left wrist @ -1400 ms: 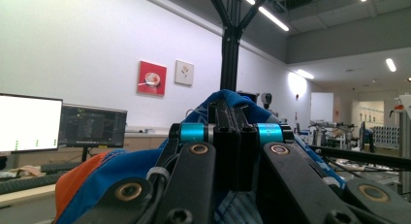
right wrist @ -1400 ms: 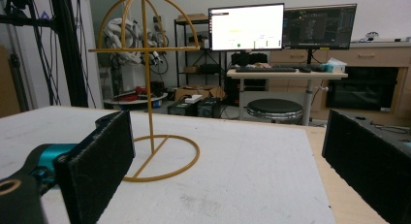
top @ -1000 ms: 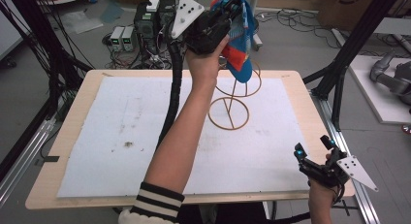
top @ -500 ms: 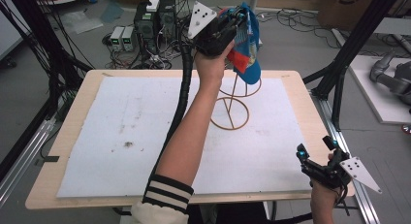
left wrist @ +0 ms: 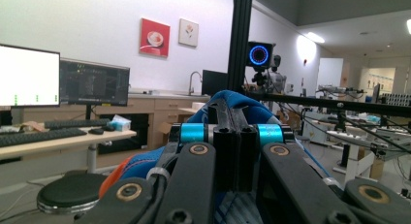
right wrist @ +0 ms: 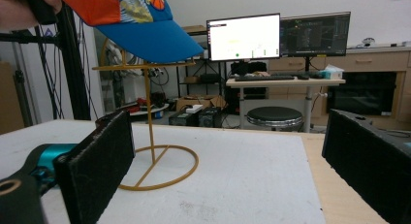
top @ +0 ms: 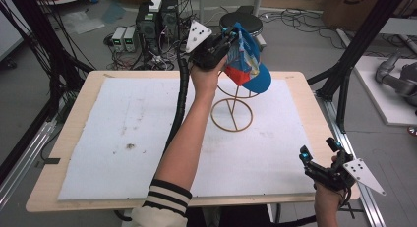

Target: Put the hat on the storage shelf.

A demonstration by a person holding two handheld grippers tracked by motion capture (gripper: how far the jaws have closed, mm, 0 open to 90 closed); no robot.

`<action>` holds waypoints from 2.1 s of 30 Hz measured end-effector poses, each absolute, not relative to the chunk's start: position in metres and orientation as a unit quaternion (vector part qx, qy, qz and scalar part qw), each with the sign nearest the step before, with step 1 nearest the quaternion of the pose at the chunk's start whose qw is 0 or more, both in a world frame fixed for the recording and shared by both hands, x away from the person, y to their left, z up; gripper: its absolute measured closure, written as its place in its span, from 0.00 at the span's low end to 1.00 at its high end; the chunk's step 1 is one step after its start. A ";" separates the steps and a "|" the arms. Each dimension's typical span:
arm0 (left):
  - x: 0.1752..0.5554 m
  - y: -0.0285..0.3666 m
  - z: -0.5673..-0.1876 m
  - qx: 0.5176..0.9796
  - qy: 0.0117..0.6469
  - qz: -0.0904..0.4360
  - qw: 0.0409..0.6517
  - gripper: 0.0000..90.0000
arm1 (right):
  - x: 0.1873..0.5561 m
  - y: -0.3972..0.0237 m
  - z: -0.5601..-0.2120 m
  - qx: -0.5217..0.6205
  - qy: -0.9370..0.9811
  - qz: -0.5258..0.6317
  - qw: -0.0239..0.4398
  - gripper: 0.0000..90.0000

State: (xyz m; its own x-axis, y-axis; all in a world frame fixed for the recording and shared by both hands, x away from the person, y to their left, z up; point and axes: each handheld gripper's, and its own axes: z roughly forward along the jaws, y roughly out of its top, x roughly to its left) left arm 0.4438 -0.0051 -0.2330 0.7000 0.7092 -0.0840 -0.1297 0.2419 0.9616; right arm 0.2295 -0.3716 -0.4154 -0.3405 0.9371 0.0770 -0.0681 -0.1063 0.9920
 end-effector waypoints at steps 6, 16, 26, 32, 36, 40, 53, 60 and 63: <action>0.447 -0.006 -0.248 0.558 0.271 0.283 0.732 0.99 | 0.230 -0.371 -0.416 0.408 0.534 0.619 0.405 0.05; 0.449 -0.009 -0.268 0.569 0.285 0.277 0.720 0.96 | 0.231 -0.371 -0.416 0.405 0.537 0.618 0.407 0.05; 0.449 -0.007 -0.284 0.568 0.307 0.267 0.715 0.64 | 0.231 -0.370 -0.417 0.406 0.539 0.618 0.404 0.05; 0.446 0.008 -0.287 0.550 0.313 0.263 0.728 0.54 | 0.231 -0.369 -0.417 0.405 0.539 0.618 0.404 0.05; 0.442 0.016 -0.283 0.540 0.311 0.266 0.735 0.50 | 0.232 -0.367 -0.417 0.403 0.541 0.617 0.404 0.05; 0.436 0.024 -0.279 0.530 0.307 0.274 0.741 0.44 | 0.232 -0.365 -0.416 0.402 0.542 0.618 0.403 0.05; 0.406 0.067 -0.264 0.507 0.299 0.303 0.749 0.26 | 0.234 -0.362 -0.417 0.399 0.544 0.617 0.404 0.05; 0.388 0.100 -0.264 0.510 0.301 0.331 0.735 0.23 | 0.235 -0.363 -0.416 0.401 0.541 0.619 0.404 0.05; 0.378 0.114 -0.267 0.508 0.305 0.346 0.728 0.21 | 0.237 -0.362 -0.416 0.399 0.543 0.618 0.404 0.05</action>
State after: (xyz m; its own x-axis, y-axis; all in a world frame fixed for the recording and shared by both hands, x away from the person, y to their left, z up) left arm 0.3783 0.1139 -0.2665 0.5747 0.8131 -0.0931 -0.1934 0.2455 0.9499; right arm 0.2367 -0.3620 -0.4161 -0.3555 0.9331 0.0540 -0.0664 -0.0829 0.9943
